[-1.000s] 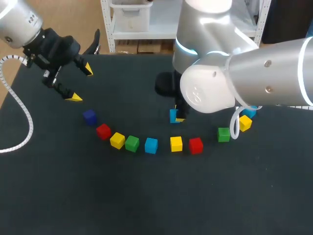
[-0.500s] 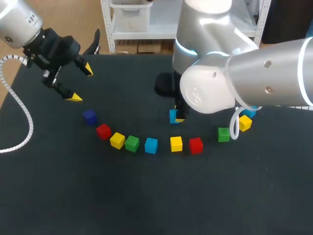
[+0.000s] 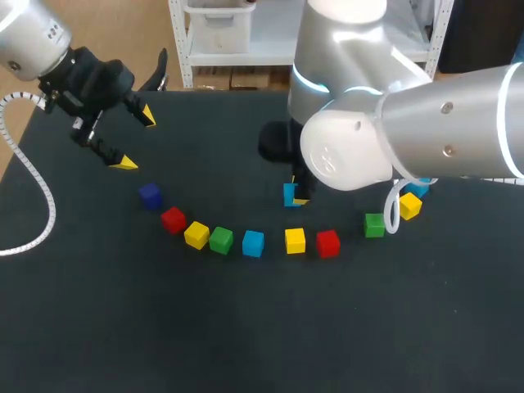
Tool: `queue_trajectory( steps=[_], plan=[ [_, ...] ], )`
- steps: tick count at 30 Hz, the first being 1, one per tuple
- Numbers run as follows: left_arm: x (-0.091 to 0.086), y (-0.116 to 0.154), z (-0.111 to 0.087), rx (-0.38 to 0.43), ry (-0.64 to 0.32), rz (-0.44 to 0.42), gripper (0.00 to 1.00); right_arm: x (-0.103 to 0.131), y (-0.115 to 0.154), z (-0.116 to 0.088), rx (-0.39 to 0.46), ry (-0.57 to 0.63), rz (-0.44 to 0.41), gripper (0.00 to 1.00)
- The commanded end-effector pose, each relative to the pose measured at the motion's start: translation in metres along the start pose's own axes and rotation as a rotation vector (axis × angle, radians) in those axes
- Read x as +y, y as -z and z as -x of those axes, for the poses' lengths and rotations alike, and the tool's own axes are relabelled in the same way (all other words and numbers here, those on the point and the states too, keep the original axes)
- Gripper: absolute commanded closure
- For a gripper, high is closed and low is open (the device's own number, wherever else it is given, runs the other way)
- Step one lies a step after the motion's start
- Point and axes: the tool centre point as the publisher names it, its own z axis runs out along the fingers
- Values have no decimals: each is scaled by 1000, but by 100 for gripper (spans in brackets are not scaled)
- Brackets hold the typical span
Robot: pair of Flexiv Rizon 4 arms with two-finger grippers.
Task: Place the blue cubes, place green cubes on the blue cubes, place the yellow cubes on the green cubes, then place the red cubes on the yellow cubes, and place purple cube on the red cubes.
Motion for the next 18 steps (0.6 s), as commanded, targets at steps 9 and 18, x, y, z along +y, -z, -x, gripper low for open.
queue_trajectory(
  steps=[9,18],
  plan=[
    [0,0,0,0,-1,0,0,-1,1,1,-2,3,1,27],
    [0,0,0,0,-1,0,0,-8,-2,6,-7,5,-7,13]
  ],
)
